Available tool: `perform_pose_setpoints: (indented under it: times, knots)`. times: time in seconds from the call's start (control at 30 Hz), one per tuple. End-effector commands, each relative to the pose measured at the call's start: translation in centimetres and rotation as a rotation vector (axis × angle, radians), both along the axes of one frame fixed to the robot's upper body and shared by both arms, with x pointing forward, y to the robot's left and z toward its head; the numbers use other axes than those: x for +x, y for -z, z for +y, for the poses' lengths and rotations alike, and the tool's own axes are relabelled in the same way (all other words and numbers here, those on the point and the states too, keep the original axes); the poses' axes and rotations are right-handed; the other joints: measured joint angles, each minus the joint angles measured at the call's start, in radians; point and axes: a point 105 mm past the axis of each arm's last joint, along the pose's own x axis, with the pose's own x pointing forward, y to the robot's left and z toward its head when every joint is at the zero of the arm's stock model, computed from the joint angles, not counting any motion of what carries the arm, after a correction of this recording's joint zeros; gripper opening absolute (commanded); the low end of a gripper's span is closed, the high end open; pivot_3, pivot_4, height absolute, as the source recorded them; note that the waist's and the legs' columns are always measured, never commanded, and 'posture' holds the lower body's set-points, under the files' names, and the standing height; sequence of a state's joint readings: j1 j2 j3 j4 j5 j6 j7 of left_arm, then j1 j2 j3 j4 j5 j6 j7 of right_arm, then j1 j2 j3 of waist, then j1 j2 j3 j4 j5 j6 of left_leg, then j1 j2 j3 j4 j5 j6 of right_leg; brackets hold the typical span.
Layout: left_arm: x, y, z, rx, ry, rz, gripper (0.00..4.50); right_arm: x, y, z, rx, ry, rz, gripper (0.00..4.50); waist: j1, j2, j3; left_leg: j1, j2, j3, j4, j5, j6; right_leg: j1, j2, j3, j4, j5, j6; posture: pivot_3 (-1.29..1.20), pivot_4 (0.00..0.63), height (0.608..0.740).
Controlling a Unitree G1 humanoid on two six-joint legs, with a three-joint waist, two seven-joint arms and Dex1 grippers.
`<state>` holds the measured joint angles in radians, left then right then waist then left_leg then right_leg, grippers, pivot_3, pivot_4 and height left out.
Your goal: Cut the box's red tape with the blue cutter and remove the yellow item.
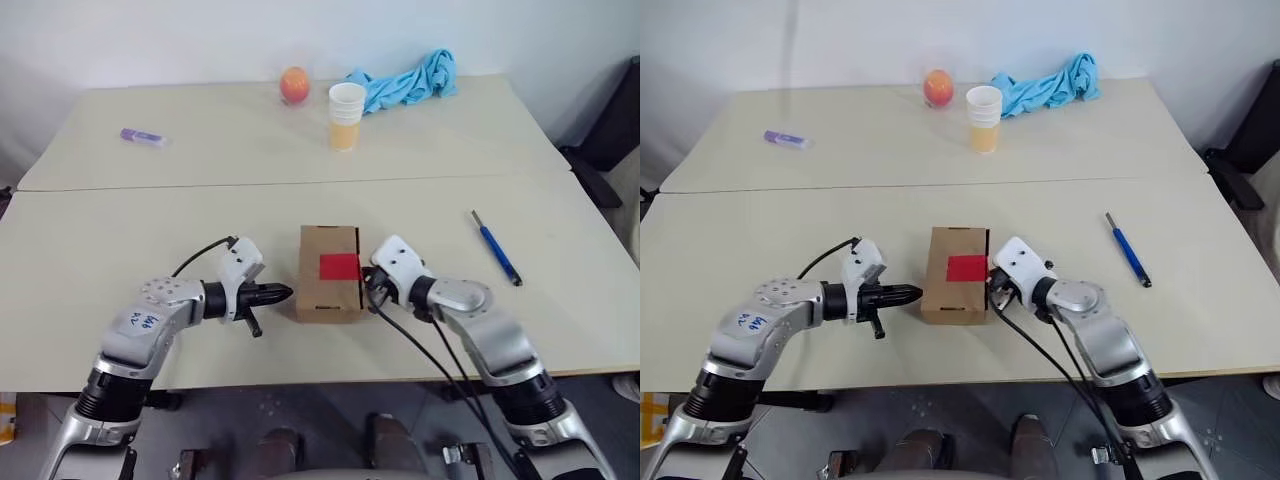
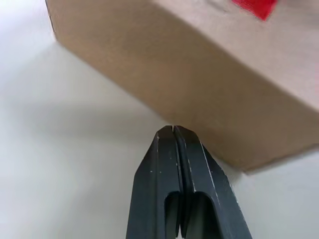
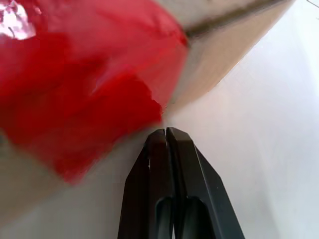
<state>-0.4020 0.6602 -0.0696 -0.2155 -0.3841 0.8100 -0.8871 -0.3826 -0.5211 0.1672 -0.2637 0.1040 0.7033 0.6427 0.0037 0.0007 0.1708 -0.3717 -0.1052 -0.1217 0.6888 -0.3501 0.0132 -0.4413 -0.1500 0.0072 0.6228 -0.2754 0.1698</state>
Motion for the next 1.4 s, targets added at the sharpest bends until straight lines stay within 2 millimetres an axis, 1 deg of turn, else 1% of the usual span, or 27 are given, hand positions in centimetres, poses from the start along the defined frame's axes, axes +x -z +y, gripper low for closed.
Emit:
perform_pose_setpoints:
  times: [0.03, 0.07, 0.1, 0.13, 0.17, 0.2, 0.27, 0.33, 0.4, 0.43, 0.53, 0.63, 0.77, 0.9, 1.0, 1.23, 1.4]
  knots:
    - [-0.1, -3.2, 0.1, -0.062, 0.114, -0.044, 0.00, -1.1, -3.2, -2.7, 0.121, 0.054, 0.055, 0.64, 0.004, 0.000, 0.000, 0.000, 0.000, 0.000, 0.000, 0.000, 0.000, 0.000, 0.000, 0.000, 0.000, 0.000, 0.000, 0.00, 0.150, 0.740]
    - [0.0, -4.1, -0.2, -0.095, 0.142, -0.055, 0.00, -1.4, -3.7, -3.0, 0.159, 0.071, 0.094, 0.98, 0.006, 0.000, 0.000, 0.000, 0.000, 0.000, 0.000, 0.000, 0.000, 0.000, 0.000, 0.000, -0.001, 0.000, 0.000, 0.00, 0.150, 0.740]
    - [0.1, -5.3, -0.8, -0.138, 0.191, -0.084, 0.00, -1.8, -3.9, -3.4, 0.188, 0.106, 0.172, 1.26, 0.006, 0.000, 0.000, 0.000, 0.001, 0.000, 0.000, 0.000, 0.000, 0.001, 0.000, -0.001, -0.001, 0.000, 0.000, 0.00, 0.150, 0.740]
    - [0.2, -6.3, -1.5, -0.172, 0.231, -0.108, 0.00, -2.2, -4.4, -3.3, 0.228, 0.110, 0.217, 1.66, 0.006, 0.000, 0.000, 0.000, 0.001, -0.001, 0.000, 0.000, 0.000, 0.001, 0.001, -0.001, -0.001, 0.000, 0.000, 0.00, 0.150, 0.740]
    - [0.4, -6.9, -2.1, -0.192, 0.252, -0.121, 0.00, -2.5, -5.0, -3.0, 0.288, 0.119, 0.269, 1.92, 0.004, 0.000, 0.000, 0.000, 0.001, 0.000, 0.000, 0.000, 0.000, 0.001, 0.000, -0.001, -0.001, 0.000, 0.000, 0.00, 0.150, 0.740]
    - [0.8, -7.2, -2.6, -0.197, 0.259, -0.139, 0.00, -2.7, -5.4, -2.6, 0.339, 0.131, 0.322, 2.31, 0.000, 0.000, 0.000, 0.000, 0.001, -0.001, 0.000, 0.000, 0.000, 0.001, 0.001, -0.001, -0.001, 0.000, 0.000, 0.00, 0.150, 0.740]
    - [1.6, -7.1, -3.6, -0.189, 0.258, -0.160, 0.00, -2.8, -6.4, -1.6, 0.422, 0.120, 0.353, 2.96, -0.008, 0.000, 0.000, 0.000, 0.002, 0.000, -0.001, 0.000, 0.000, 0.000, 0.001, -0.001, -0.001, 0.000, 0.000, 0.00, 0.150, 0.740]
    - [2.6, -6.2, -4.6, -0.145, 0.259, -0.180, 0.00, -2.7, -6.9, -0.4, 0.460, 0.083, 0.362, 3.59, -0.008, 0.000, 0.000, 0.001, 0.002, 0.000, -0.004, 0.000, -0.001, 0.000, 0.001, -0.001, -0.001, 0.000, 0.000, 0.00, 0.150, 0.740]
    - [3.1, -5.3, -5.2, -0.108, 0.260, -0.188, 0.00, -2.6, -6.9, 0.4, 0.466, 0.069, 0.369, 4.21, -0.008, 0.000, 0.000, 0.001, 0.001, 0.001, -0.004, 0.000, -0.001, -0.002, 0.001, -0.001, 0.000, 0.000, 0.000, 0.00, 0.150, 0.740]
    - [3.2, -5.1, -5.4, -0.102, 0.260, -0.190, 0.00, -2.6, -6.9, 0.6, 0.464, 0.069, 0.371, 4.42, -0.008, 0.000, 0.000, 0.001, 0.001, 0.001, -0.005, 0.000, -0.001, -0.002, 0.000, -0.001, 0.000, 0.000, 0.000, 0.00, 0.150, 0.740]
    - [3.4, -4.7, -5.8, -0.095, 0.262, -0.190, 0.00, -2.5, -6.6, 1.1, 0.438, 0.070, 0.377, 4.42, -0.008, 0.000, 0.000, -0.001, 0.000, 0.001, -0.005, 0.000, 0.000, -0.003, -0.001, -0.001, 0.000, 0.000, 0.000, 0.00, 0.150, 0.740]
    - [3.6, -3.7, -6.0, -0.040, 0.271, -0.196, 0.00, -1.9, -5.9, 1.4, 0.420, 0.090, 0.379, 4.42, -0.008, 0.000, 0.000, 0.000, 0.000, 0.001, -0.005, 0.000, 0.000, -0.003, -0.001, -0.001, 0.000, 0.000, 0.000, 0.00, 0.150, 0.740]
    - [3.6, -3.4, -6.1, -0.034, 0.269, -0.193, 0.00, -1.4, -5.1, 1.0, 0.359, 0.105, 0.373, 4.42, -0.008, 0.000, 0.000, 0.000, 0.000, 0.001, -0.004, 0.000, 0.000, -0.003, -0.001, 0.000, 0.001, 0.000, 0.000, 0.00, 0.150, 0.740]
    - [3.5, -3.3, -6.1, -0.036, 0.265, -0.189, 0.00, -1.2, -4.6, 1.3, 0.348, 0.099, 0.389, 4.42, -0.008, 0.000, 0.000, 0.000, 0.000, 0.001, -0.004, 0.000, 0.000, -0.003, -0.001, -0.001, 0.001, 0.000, 0.000, 0.00, 0.150, 0.740]
    - [3.5, -3.2, -6.0, -0.034, 0.258, -0.188, 0.00, -1.1, -4.2, 0.8, 0.333, 0.116, 0.396, 4.42, -0.008, 0.000, 0.000, 0.000, 0.000, 0.001, -0.004, 0.000, 0.000, -0.003, -0.001, 0.000, 0.001, 0.000, 0.000, 0.00, 0.150, 0.740]
    - [3.4, -2.7, -5.6, -0.019, 0.245, -0.173, 0.00, -1.2, -3.4, -1.0, 0.319, 0.165, 0.425, 4.42, -0.005, -0.002, -0.002, 0.001, 0.000, 0.001, -0.004, 0.000, 0.000, -0.002, -0.001, -0.001, 0.001, 0.000, 0.000, 0.00, 0.150, 0.740]
    - [3.3, -2.2, -5.7, -0.014, 0.243, -0.163, 0.00, -1.2, -3.2, -1.4, 0.327, 0.180, 0.431, 4.42, -0.004, -0.002, -0.002, 0.002, 0.000, 0.001, -0.004, 0.000, 0.000, -0.001, -0.001, -0.001, 0.001, 0.000, 0.000, 0.00, 0.150, 0.740]
